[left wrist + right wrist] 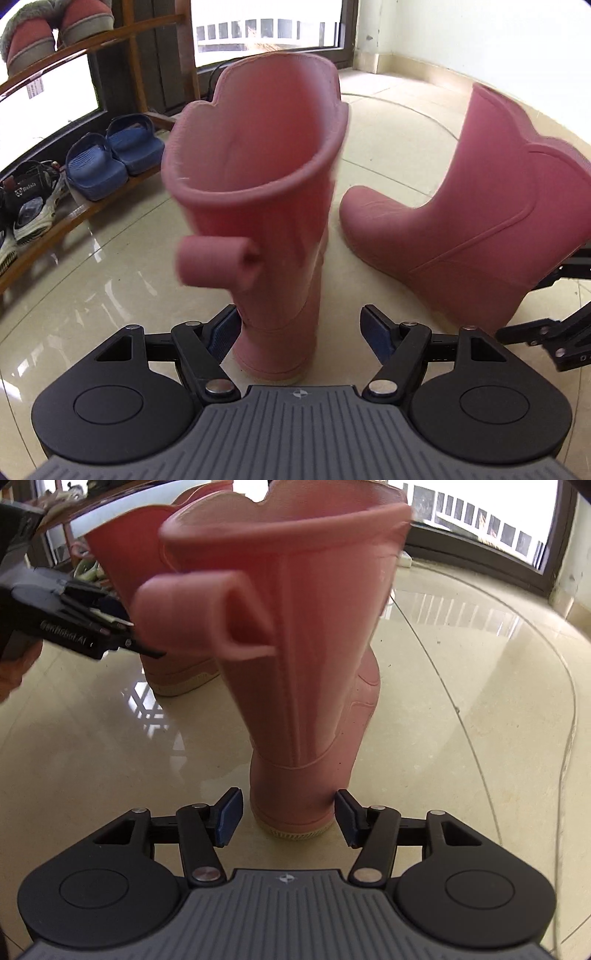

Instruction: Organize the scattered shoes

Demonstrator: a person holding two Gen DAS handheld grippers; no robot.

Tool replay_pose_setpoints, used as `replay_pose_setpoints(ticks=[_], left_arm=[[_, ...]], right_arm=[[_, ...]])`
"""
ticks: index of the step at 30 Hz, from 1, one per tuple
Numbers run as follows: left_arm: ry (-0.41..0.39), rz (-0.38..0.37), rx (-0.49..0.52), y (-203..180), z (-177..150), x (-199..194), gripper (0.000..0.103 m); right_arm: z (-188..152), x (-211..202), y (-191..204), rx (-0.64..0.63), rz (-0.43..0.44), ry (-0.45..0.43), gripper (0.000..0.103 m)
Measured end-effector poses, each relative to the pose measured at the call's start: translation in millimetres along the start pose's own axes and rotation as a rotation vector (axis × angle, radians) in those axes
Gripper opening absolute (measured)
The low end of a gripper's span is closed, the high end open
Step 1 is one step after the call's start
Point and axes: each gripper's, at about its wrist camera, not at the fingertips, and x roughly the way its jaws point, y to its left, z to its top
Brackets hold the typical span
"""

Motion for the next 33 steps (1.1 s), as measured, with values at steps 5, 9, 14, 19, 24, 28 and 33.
replay_pose_setpoints(ticks=[5,9,14,19,24,28,33], left_arm=[[-0.003,-0.051,0.018,-11.2,-1.0,-2.1,0.072],[-0.006,-0.071,0.019,-16.8,-2.1,-5.1,0.072],[-0.009,-0.027,-0.025,-12.2,-4.3,-13.2,0.072],[-0.013,-0.021,-0.11,-2.1,-9.0,-25.0,0.072],[-0.041,-0.014,-0.179,7.2,-11.1,-41.2,0.072],[-0.086,-0.015,-0.233,15.2,-4.7,-58.5,0.072],[-0.122,-0.009,-0.238,21.7,-0.7,-78.2,0.072]], right_arm=[[-0.1,-0.4,11.8,-0.005,0.026,-0.004,0.06],[4.9,1.3,14.9,-0.003,-0.002,-0.016,0.052],[11.4,4.2,9.2,0.006,-0.016,-0.009,0.051],[18.4,6.9,4.2,0.011,-0.008,-0.01,0.05],[22.8,8.3,2.3,-0.001,-0.003,-0.013,0.05],[24.0,8.3,4.7,-0.04,-0.003,-0.009,0.05],[21.0,-12.3,1.2,-0.042,0.034,-0.035,0.05]])
